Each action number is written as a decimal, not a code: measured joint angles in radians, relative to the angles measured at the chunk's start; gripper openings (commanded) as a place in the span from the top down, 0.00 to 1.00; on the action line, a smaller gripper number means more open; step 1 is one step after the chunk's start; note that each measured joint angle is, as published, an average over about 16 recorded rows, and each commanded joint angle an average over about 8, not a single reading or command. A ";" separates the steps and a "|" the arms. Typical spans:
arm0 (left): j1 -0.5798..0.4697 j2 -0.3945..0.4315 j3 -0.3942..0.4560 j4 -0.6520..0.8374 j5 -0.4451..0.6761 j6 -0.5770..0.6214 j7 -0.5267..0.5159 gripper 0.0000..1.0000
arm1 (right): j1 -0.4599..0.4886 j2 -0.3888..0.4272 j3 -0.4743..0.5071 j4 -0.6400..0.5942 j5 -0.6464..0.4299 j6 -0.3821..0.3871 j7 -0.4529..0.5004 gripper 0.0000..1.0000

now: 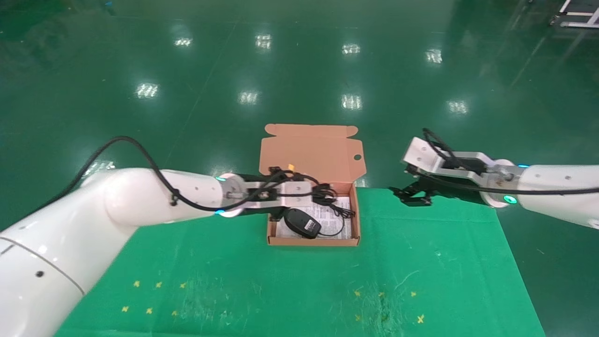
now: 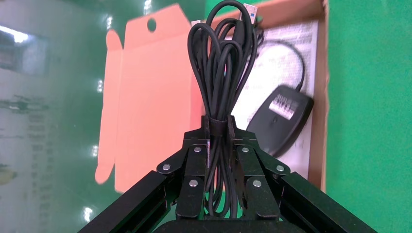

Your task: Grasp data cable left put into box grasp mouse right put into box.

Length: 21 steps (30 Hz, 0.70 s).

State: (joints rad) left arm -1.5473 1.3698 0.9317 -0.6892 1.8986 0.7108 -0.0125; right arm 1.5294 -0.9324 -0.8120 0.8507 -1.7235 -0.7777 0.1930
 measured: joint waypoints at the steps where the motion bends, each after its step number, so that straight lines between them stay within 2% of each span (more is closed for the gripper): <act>1: 0.001 0.001 0.015 -0.001 -0.013 -0.010 0.000 1.00 | -0.002 0.010 -0.002 0.018 -0.009 -0.001 0.016 0.00; 2: 0.002 0.003 0.029 -0.003 -0.025 -0.019 -0.001 0.90 | -0.004 0.019 -0.004 0.035 -0.017 -0.001 0.031 0.00; 9: -0.003 0.007 0.103 -0.006 -0.084 -0.065 -0.016 0.03 | -0.011 0.053 -0.017 0.109 -0.065 -0.003 0.099 0.00; 10: -0.004 0.007 0.109 -0.006 -0.088 -0.068 -0.017 0.00 | -0.011 0.054 -0.018 0.113 -0.070 -0.003 0.104 0.00; 21: -0.006 0.001 0.114 -0.012 -0.093 -0.071 -0.018 0.00 | -0.011 0.054 -0.020 0.115 -0.074 -0.004 0.108 0.00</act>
State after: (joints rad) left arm -1.5535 1.3709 1.0455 -0.7012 1.8054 0.6399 -0.0308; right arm 1.5183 -0.8784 -0.8316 0.9661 -1.7970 -0.7818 0.3007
